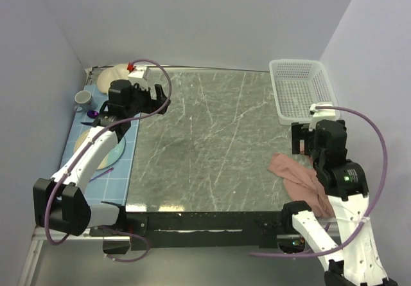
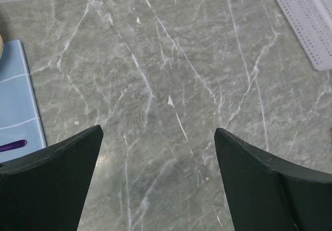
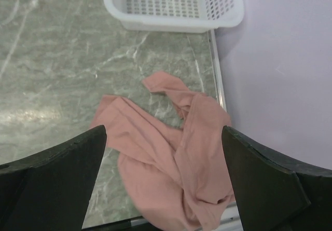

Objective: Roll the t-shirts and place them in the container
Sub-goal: Pick up the T-shirt at the corner of the board.

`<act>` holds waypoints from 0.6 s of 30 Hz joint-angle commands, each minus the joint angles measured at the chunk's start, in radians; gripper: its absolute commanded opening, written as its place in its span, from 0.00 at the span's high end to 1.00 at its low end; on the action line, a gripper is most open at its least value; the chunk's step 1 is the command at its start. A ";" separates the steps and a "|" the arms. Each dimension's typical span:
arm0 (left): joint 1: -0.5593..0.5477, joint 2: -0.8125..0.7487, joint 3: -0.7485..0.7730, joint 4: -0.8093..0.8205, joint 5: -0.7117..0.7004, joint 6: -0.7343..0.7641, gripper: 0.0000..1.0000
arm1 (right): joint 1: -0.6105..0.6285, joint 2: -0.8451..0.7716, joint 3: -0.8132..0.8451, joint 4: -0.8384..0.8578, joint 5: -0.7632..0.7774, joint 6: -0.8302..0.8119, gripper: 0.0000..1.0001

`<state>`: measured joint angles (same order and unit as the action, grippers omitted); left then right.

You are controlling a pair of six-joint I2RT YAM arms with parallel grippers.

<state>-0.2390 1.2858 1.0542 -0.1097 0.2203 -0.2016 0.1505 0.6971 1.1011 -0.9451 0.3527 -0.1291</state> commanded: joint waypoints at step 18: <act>-0.017 0.073 0.049 -0.021 0.028 0.079 0.01 | -0.522 0.053 -0.478 0.144 0.014 -0.504 0.11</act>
<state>-0.2512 1.3544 1.0592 -0.1406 0.2241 -0.1394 -0.2760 0.7181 0.6632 -0.9203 0.3729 -0.5079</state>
